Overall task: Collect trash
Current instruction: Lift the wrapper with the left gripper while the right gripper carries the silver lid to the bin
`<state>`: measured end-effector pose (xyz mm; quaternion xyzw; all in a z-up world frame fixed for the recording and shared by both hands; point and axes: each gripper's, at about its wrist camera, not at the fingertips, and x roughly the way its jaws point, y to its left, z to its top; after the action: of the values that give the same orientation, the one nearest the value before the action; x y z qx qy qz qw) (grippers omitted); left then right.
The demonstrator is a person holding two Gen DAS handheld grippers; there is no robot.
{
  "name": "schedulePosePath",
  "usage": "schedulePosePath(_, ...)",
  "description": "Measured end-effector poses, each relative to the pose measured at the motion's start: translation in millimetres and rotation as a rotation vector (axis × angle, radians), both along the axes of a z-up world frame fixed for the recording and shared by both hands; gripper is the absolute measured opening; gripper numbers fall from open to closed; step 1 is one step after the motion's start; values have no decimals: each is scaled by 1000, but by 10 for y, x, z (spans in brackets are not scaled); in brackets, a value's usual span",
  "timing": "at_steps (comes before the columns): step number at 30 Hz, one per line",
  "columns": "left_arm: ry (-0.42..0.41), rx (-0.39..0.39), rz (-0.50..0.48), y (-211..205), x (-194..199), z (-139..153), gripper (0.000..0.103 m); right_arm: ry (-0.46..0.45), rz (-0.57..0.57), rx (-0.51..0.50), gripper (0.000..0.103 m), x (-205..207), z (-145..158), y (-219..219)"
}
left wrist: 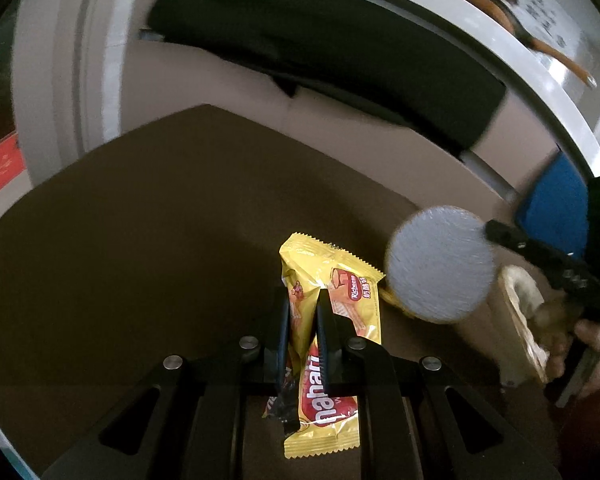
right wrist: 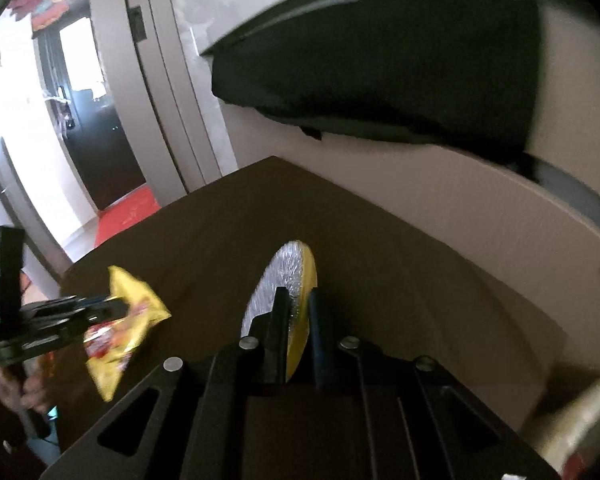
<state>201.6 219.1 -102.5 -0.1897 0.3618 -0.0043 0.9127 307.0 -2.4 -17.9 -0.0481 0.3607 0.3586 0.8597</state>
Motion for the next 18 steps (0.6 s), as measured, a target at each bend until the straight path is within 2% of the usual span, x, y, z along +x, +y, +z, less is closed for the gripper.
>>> schedulePosePath(6, 9, 11, -66, -368, 30, 16, 13, -43, -46, 1, 7, -380, 289, -464)
schedulePosePath(13, 23, 21, -55, -428, -36, 23, 13, -67, -40, -41, 8, -663, 135, -543)
schedulePosePath(14, 27, 23, -59, -434, -43, 16, 13, -60, -44, -38, 11, -683, 112, -599)
schedulePosePath(16, 34, 26, -71, -476, -55, 2, 13, -44, -90, -56, 27, -649, -9, -704)
schedulePosePath(17, 38, 28, -79, -504, -55, -9, 13, -44, -111, -71, 39, -650, -61, -753)
schedulePosePath(18, 40, 32, -92, -551, -44, -19, 13, -37, -128, -89, 40, -620, -125, -793)
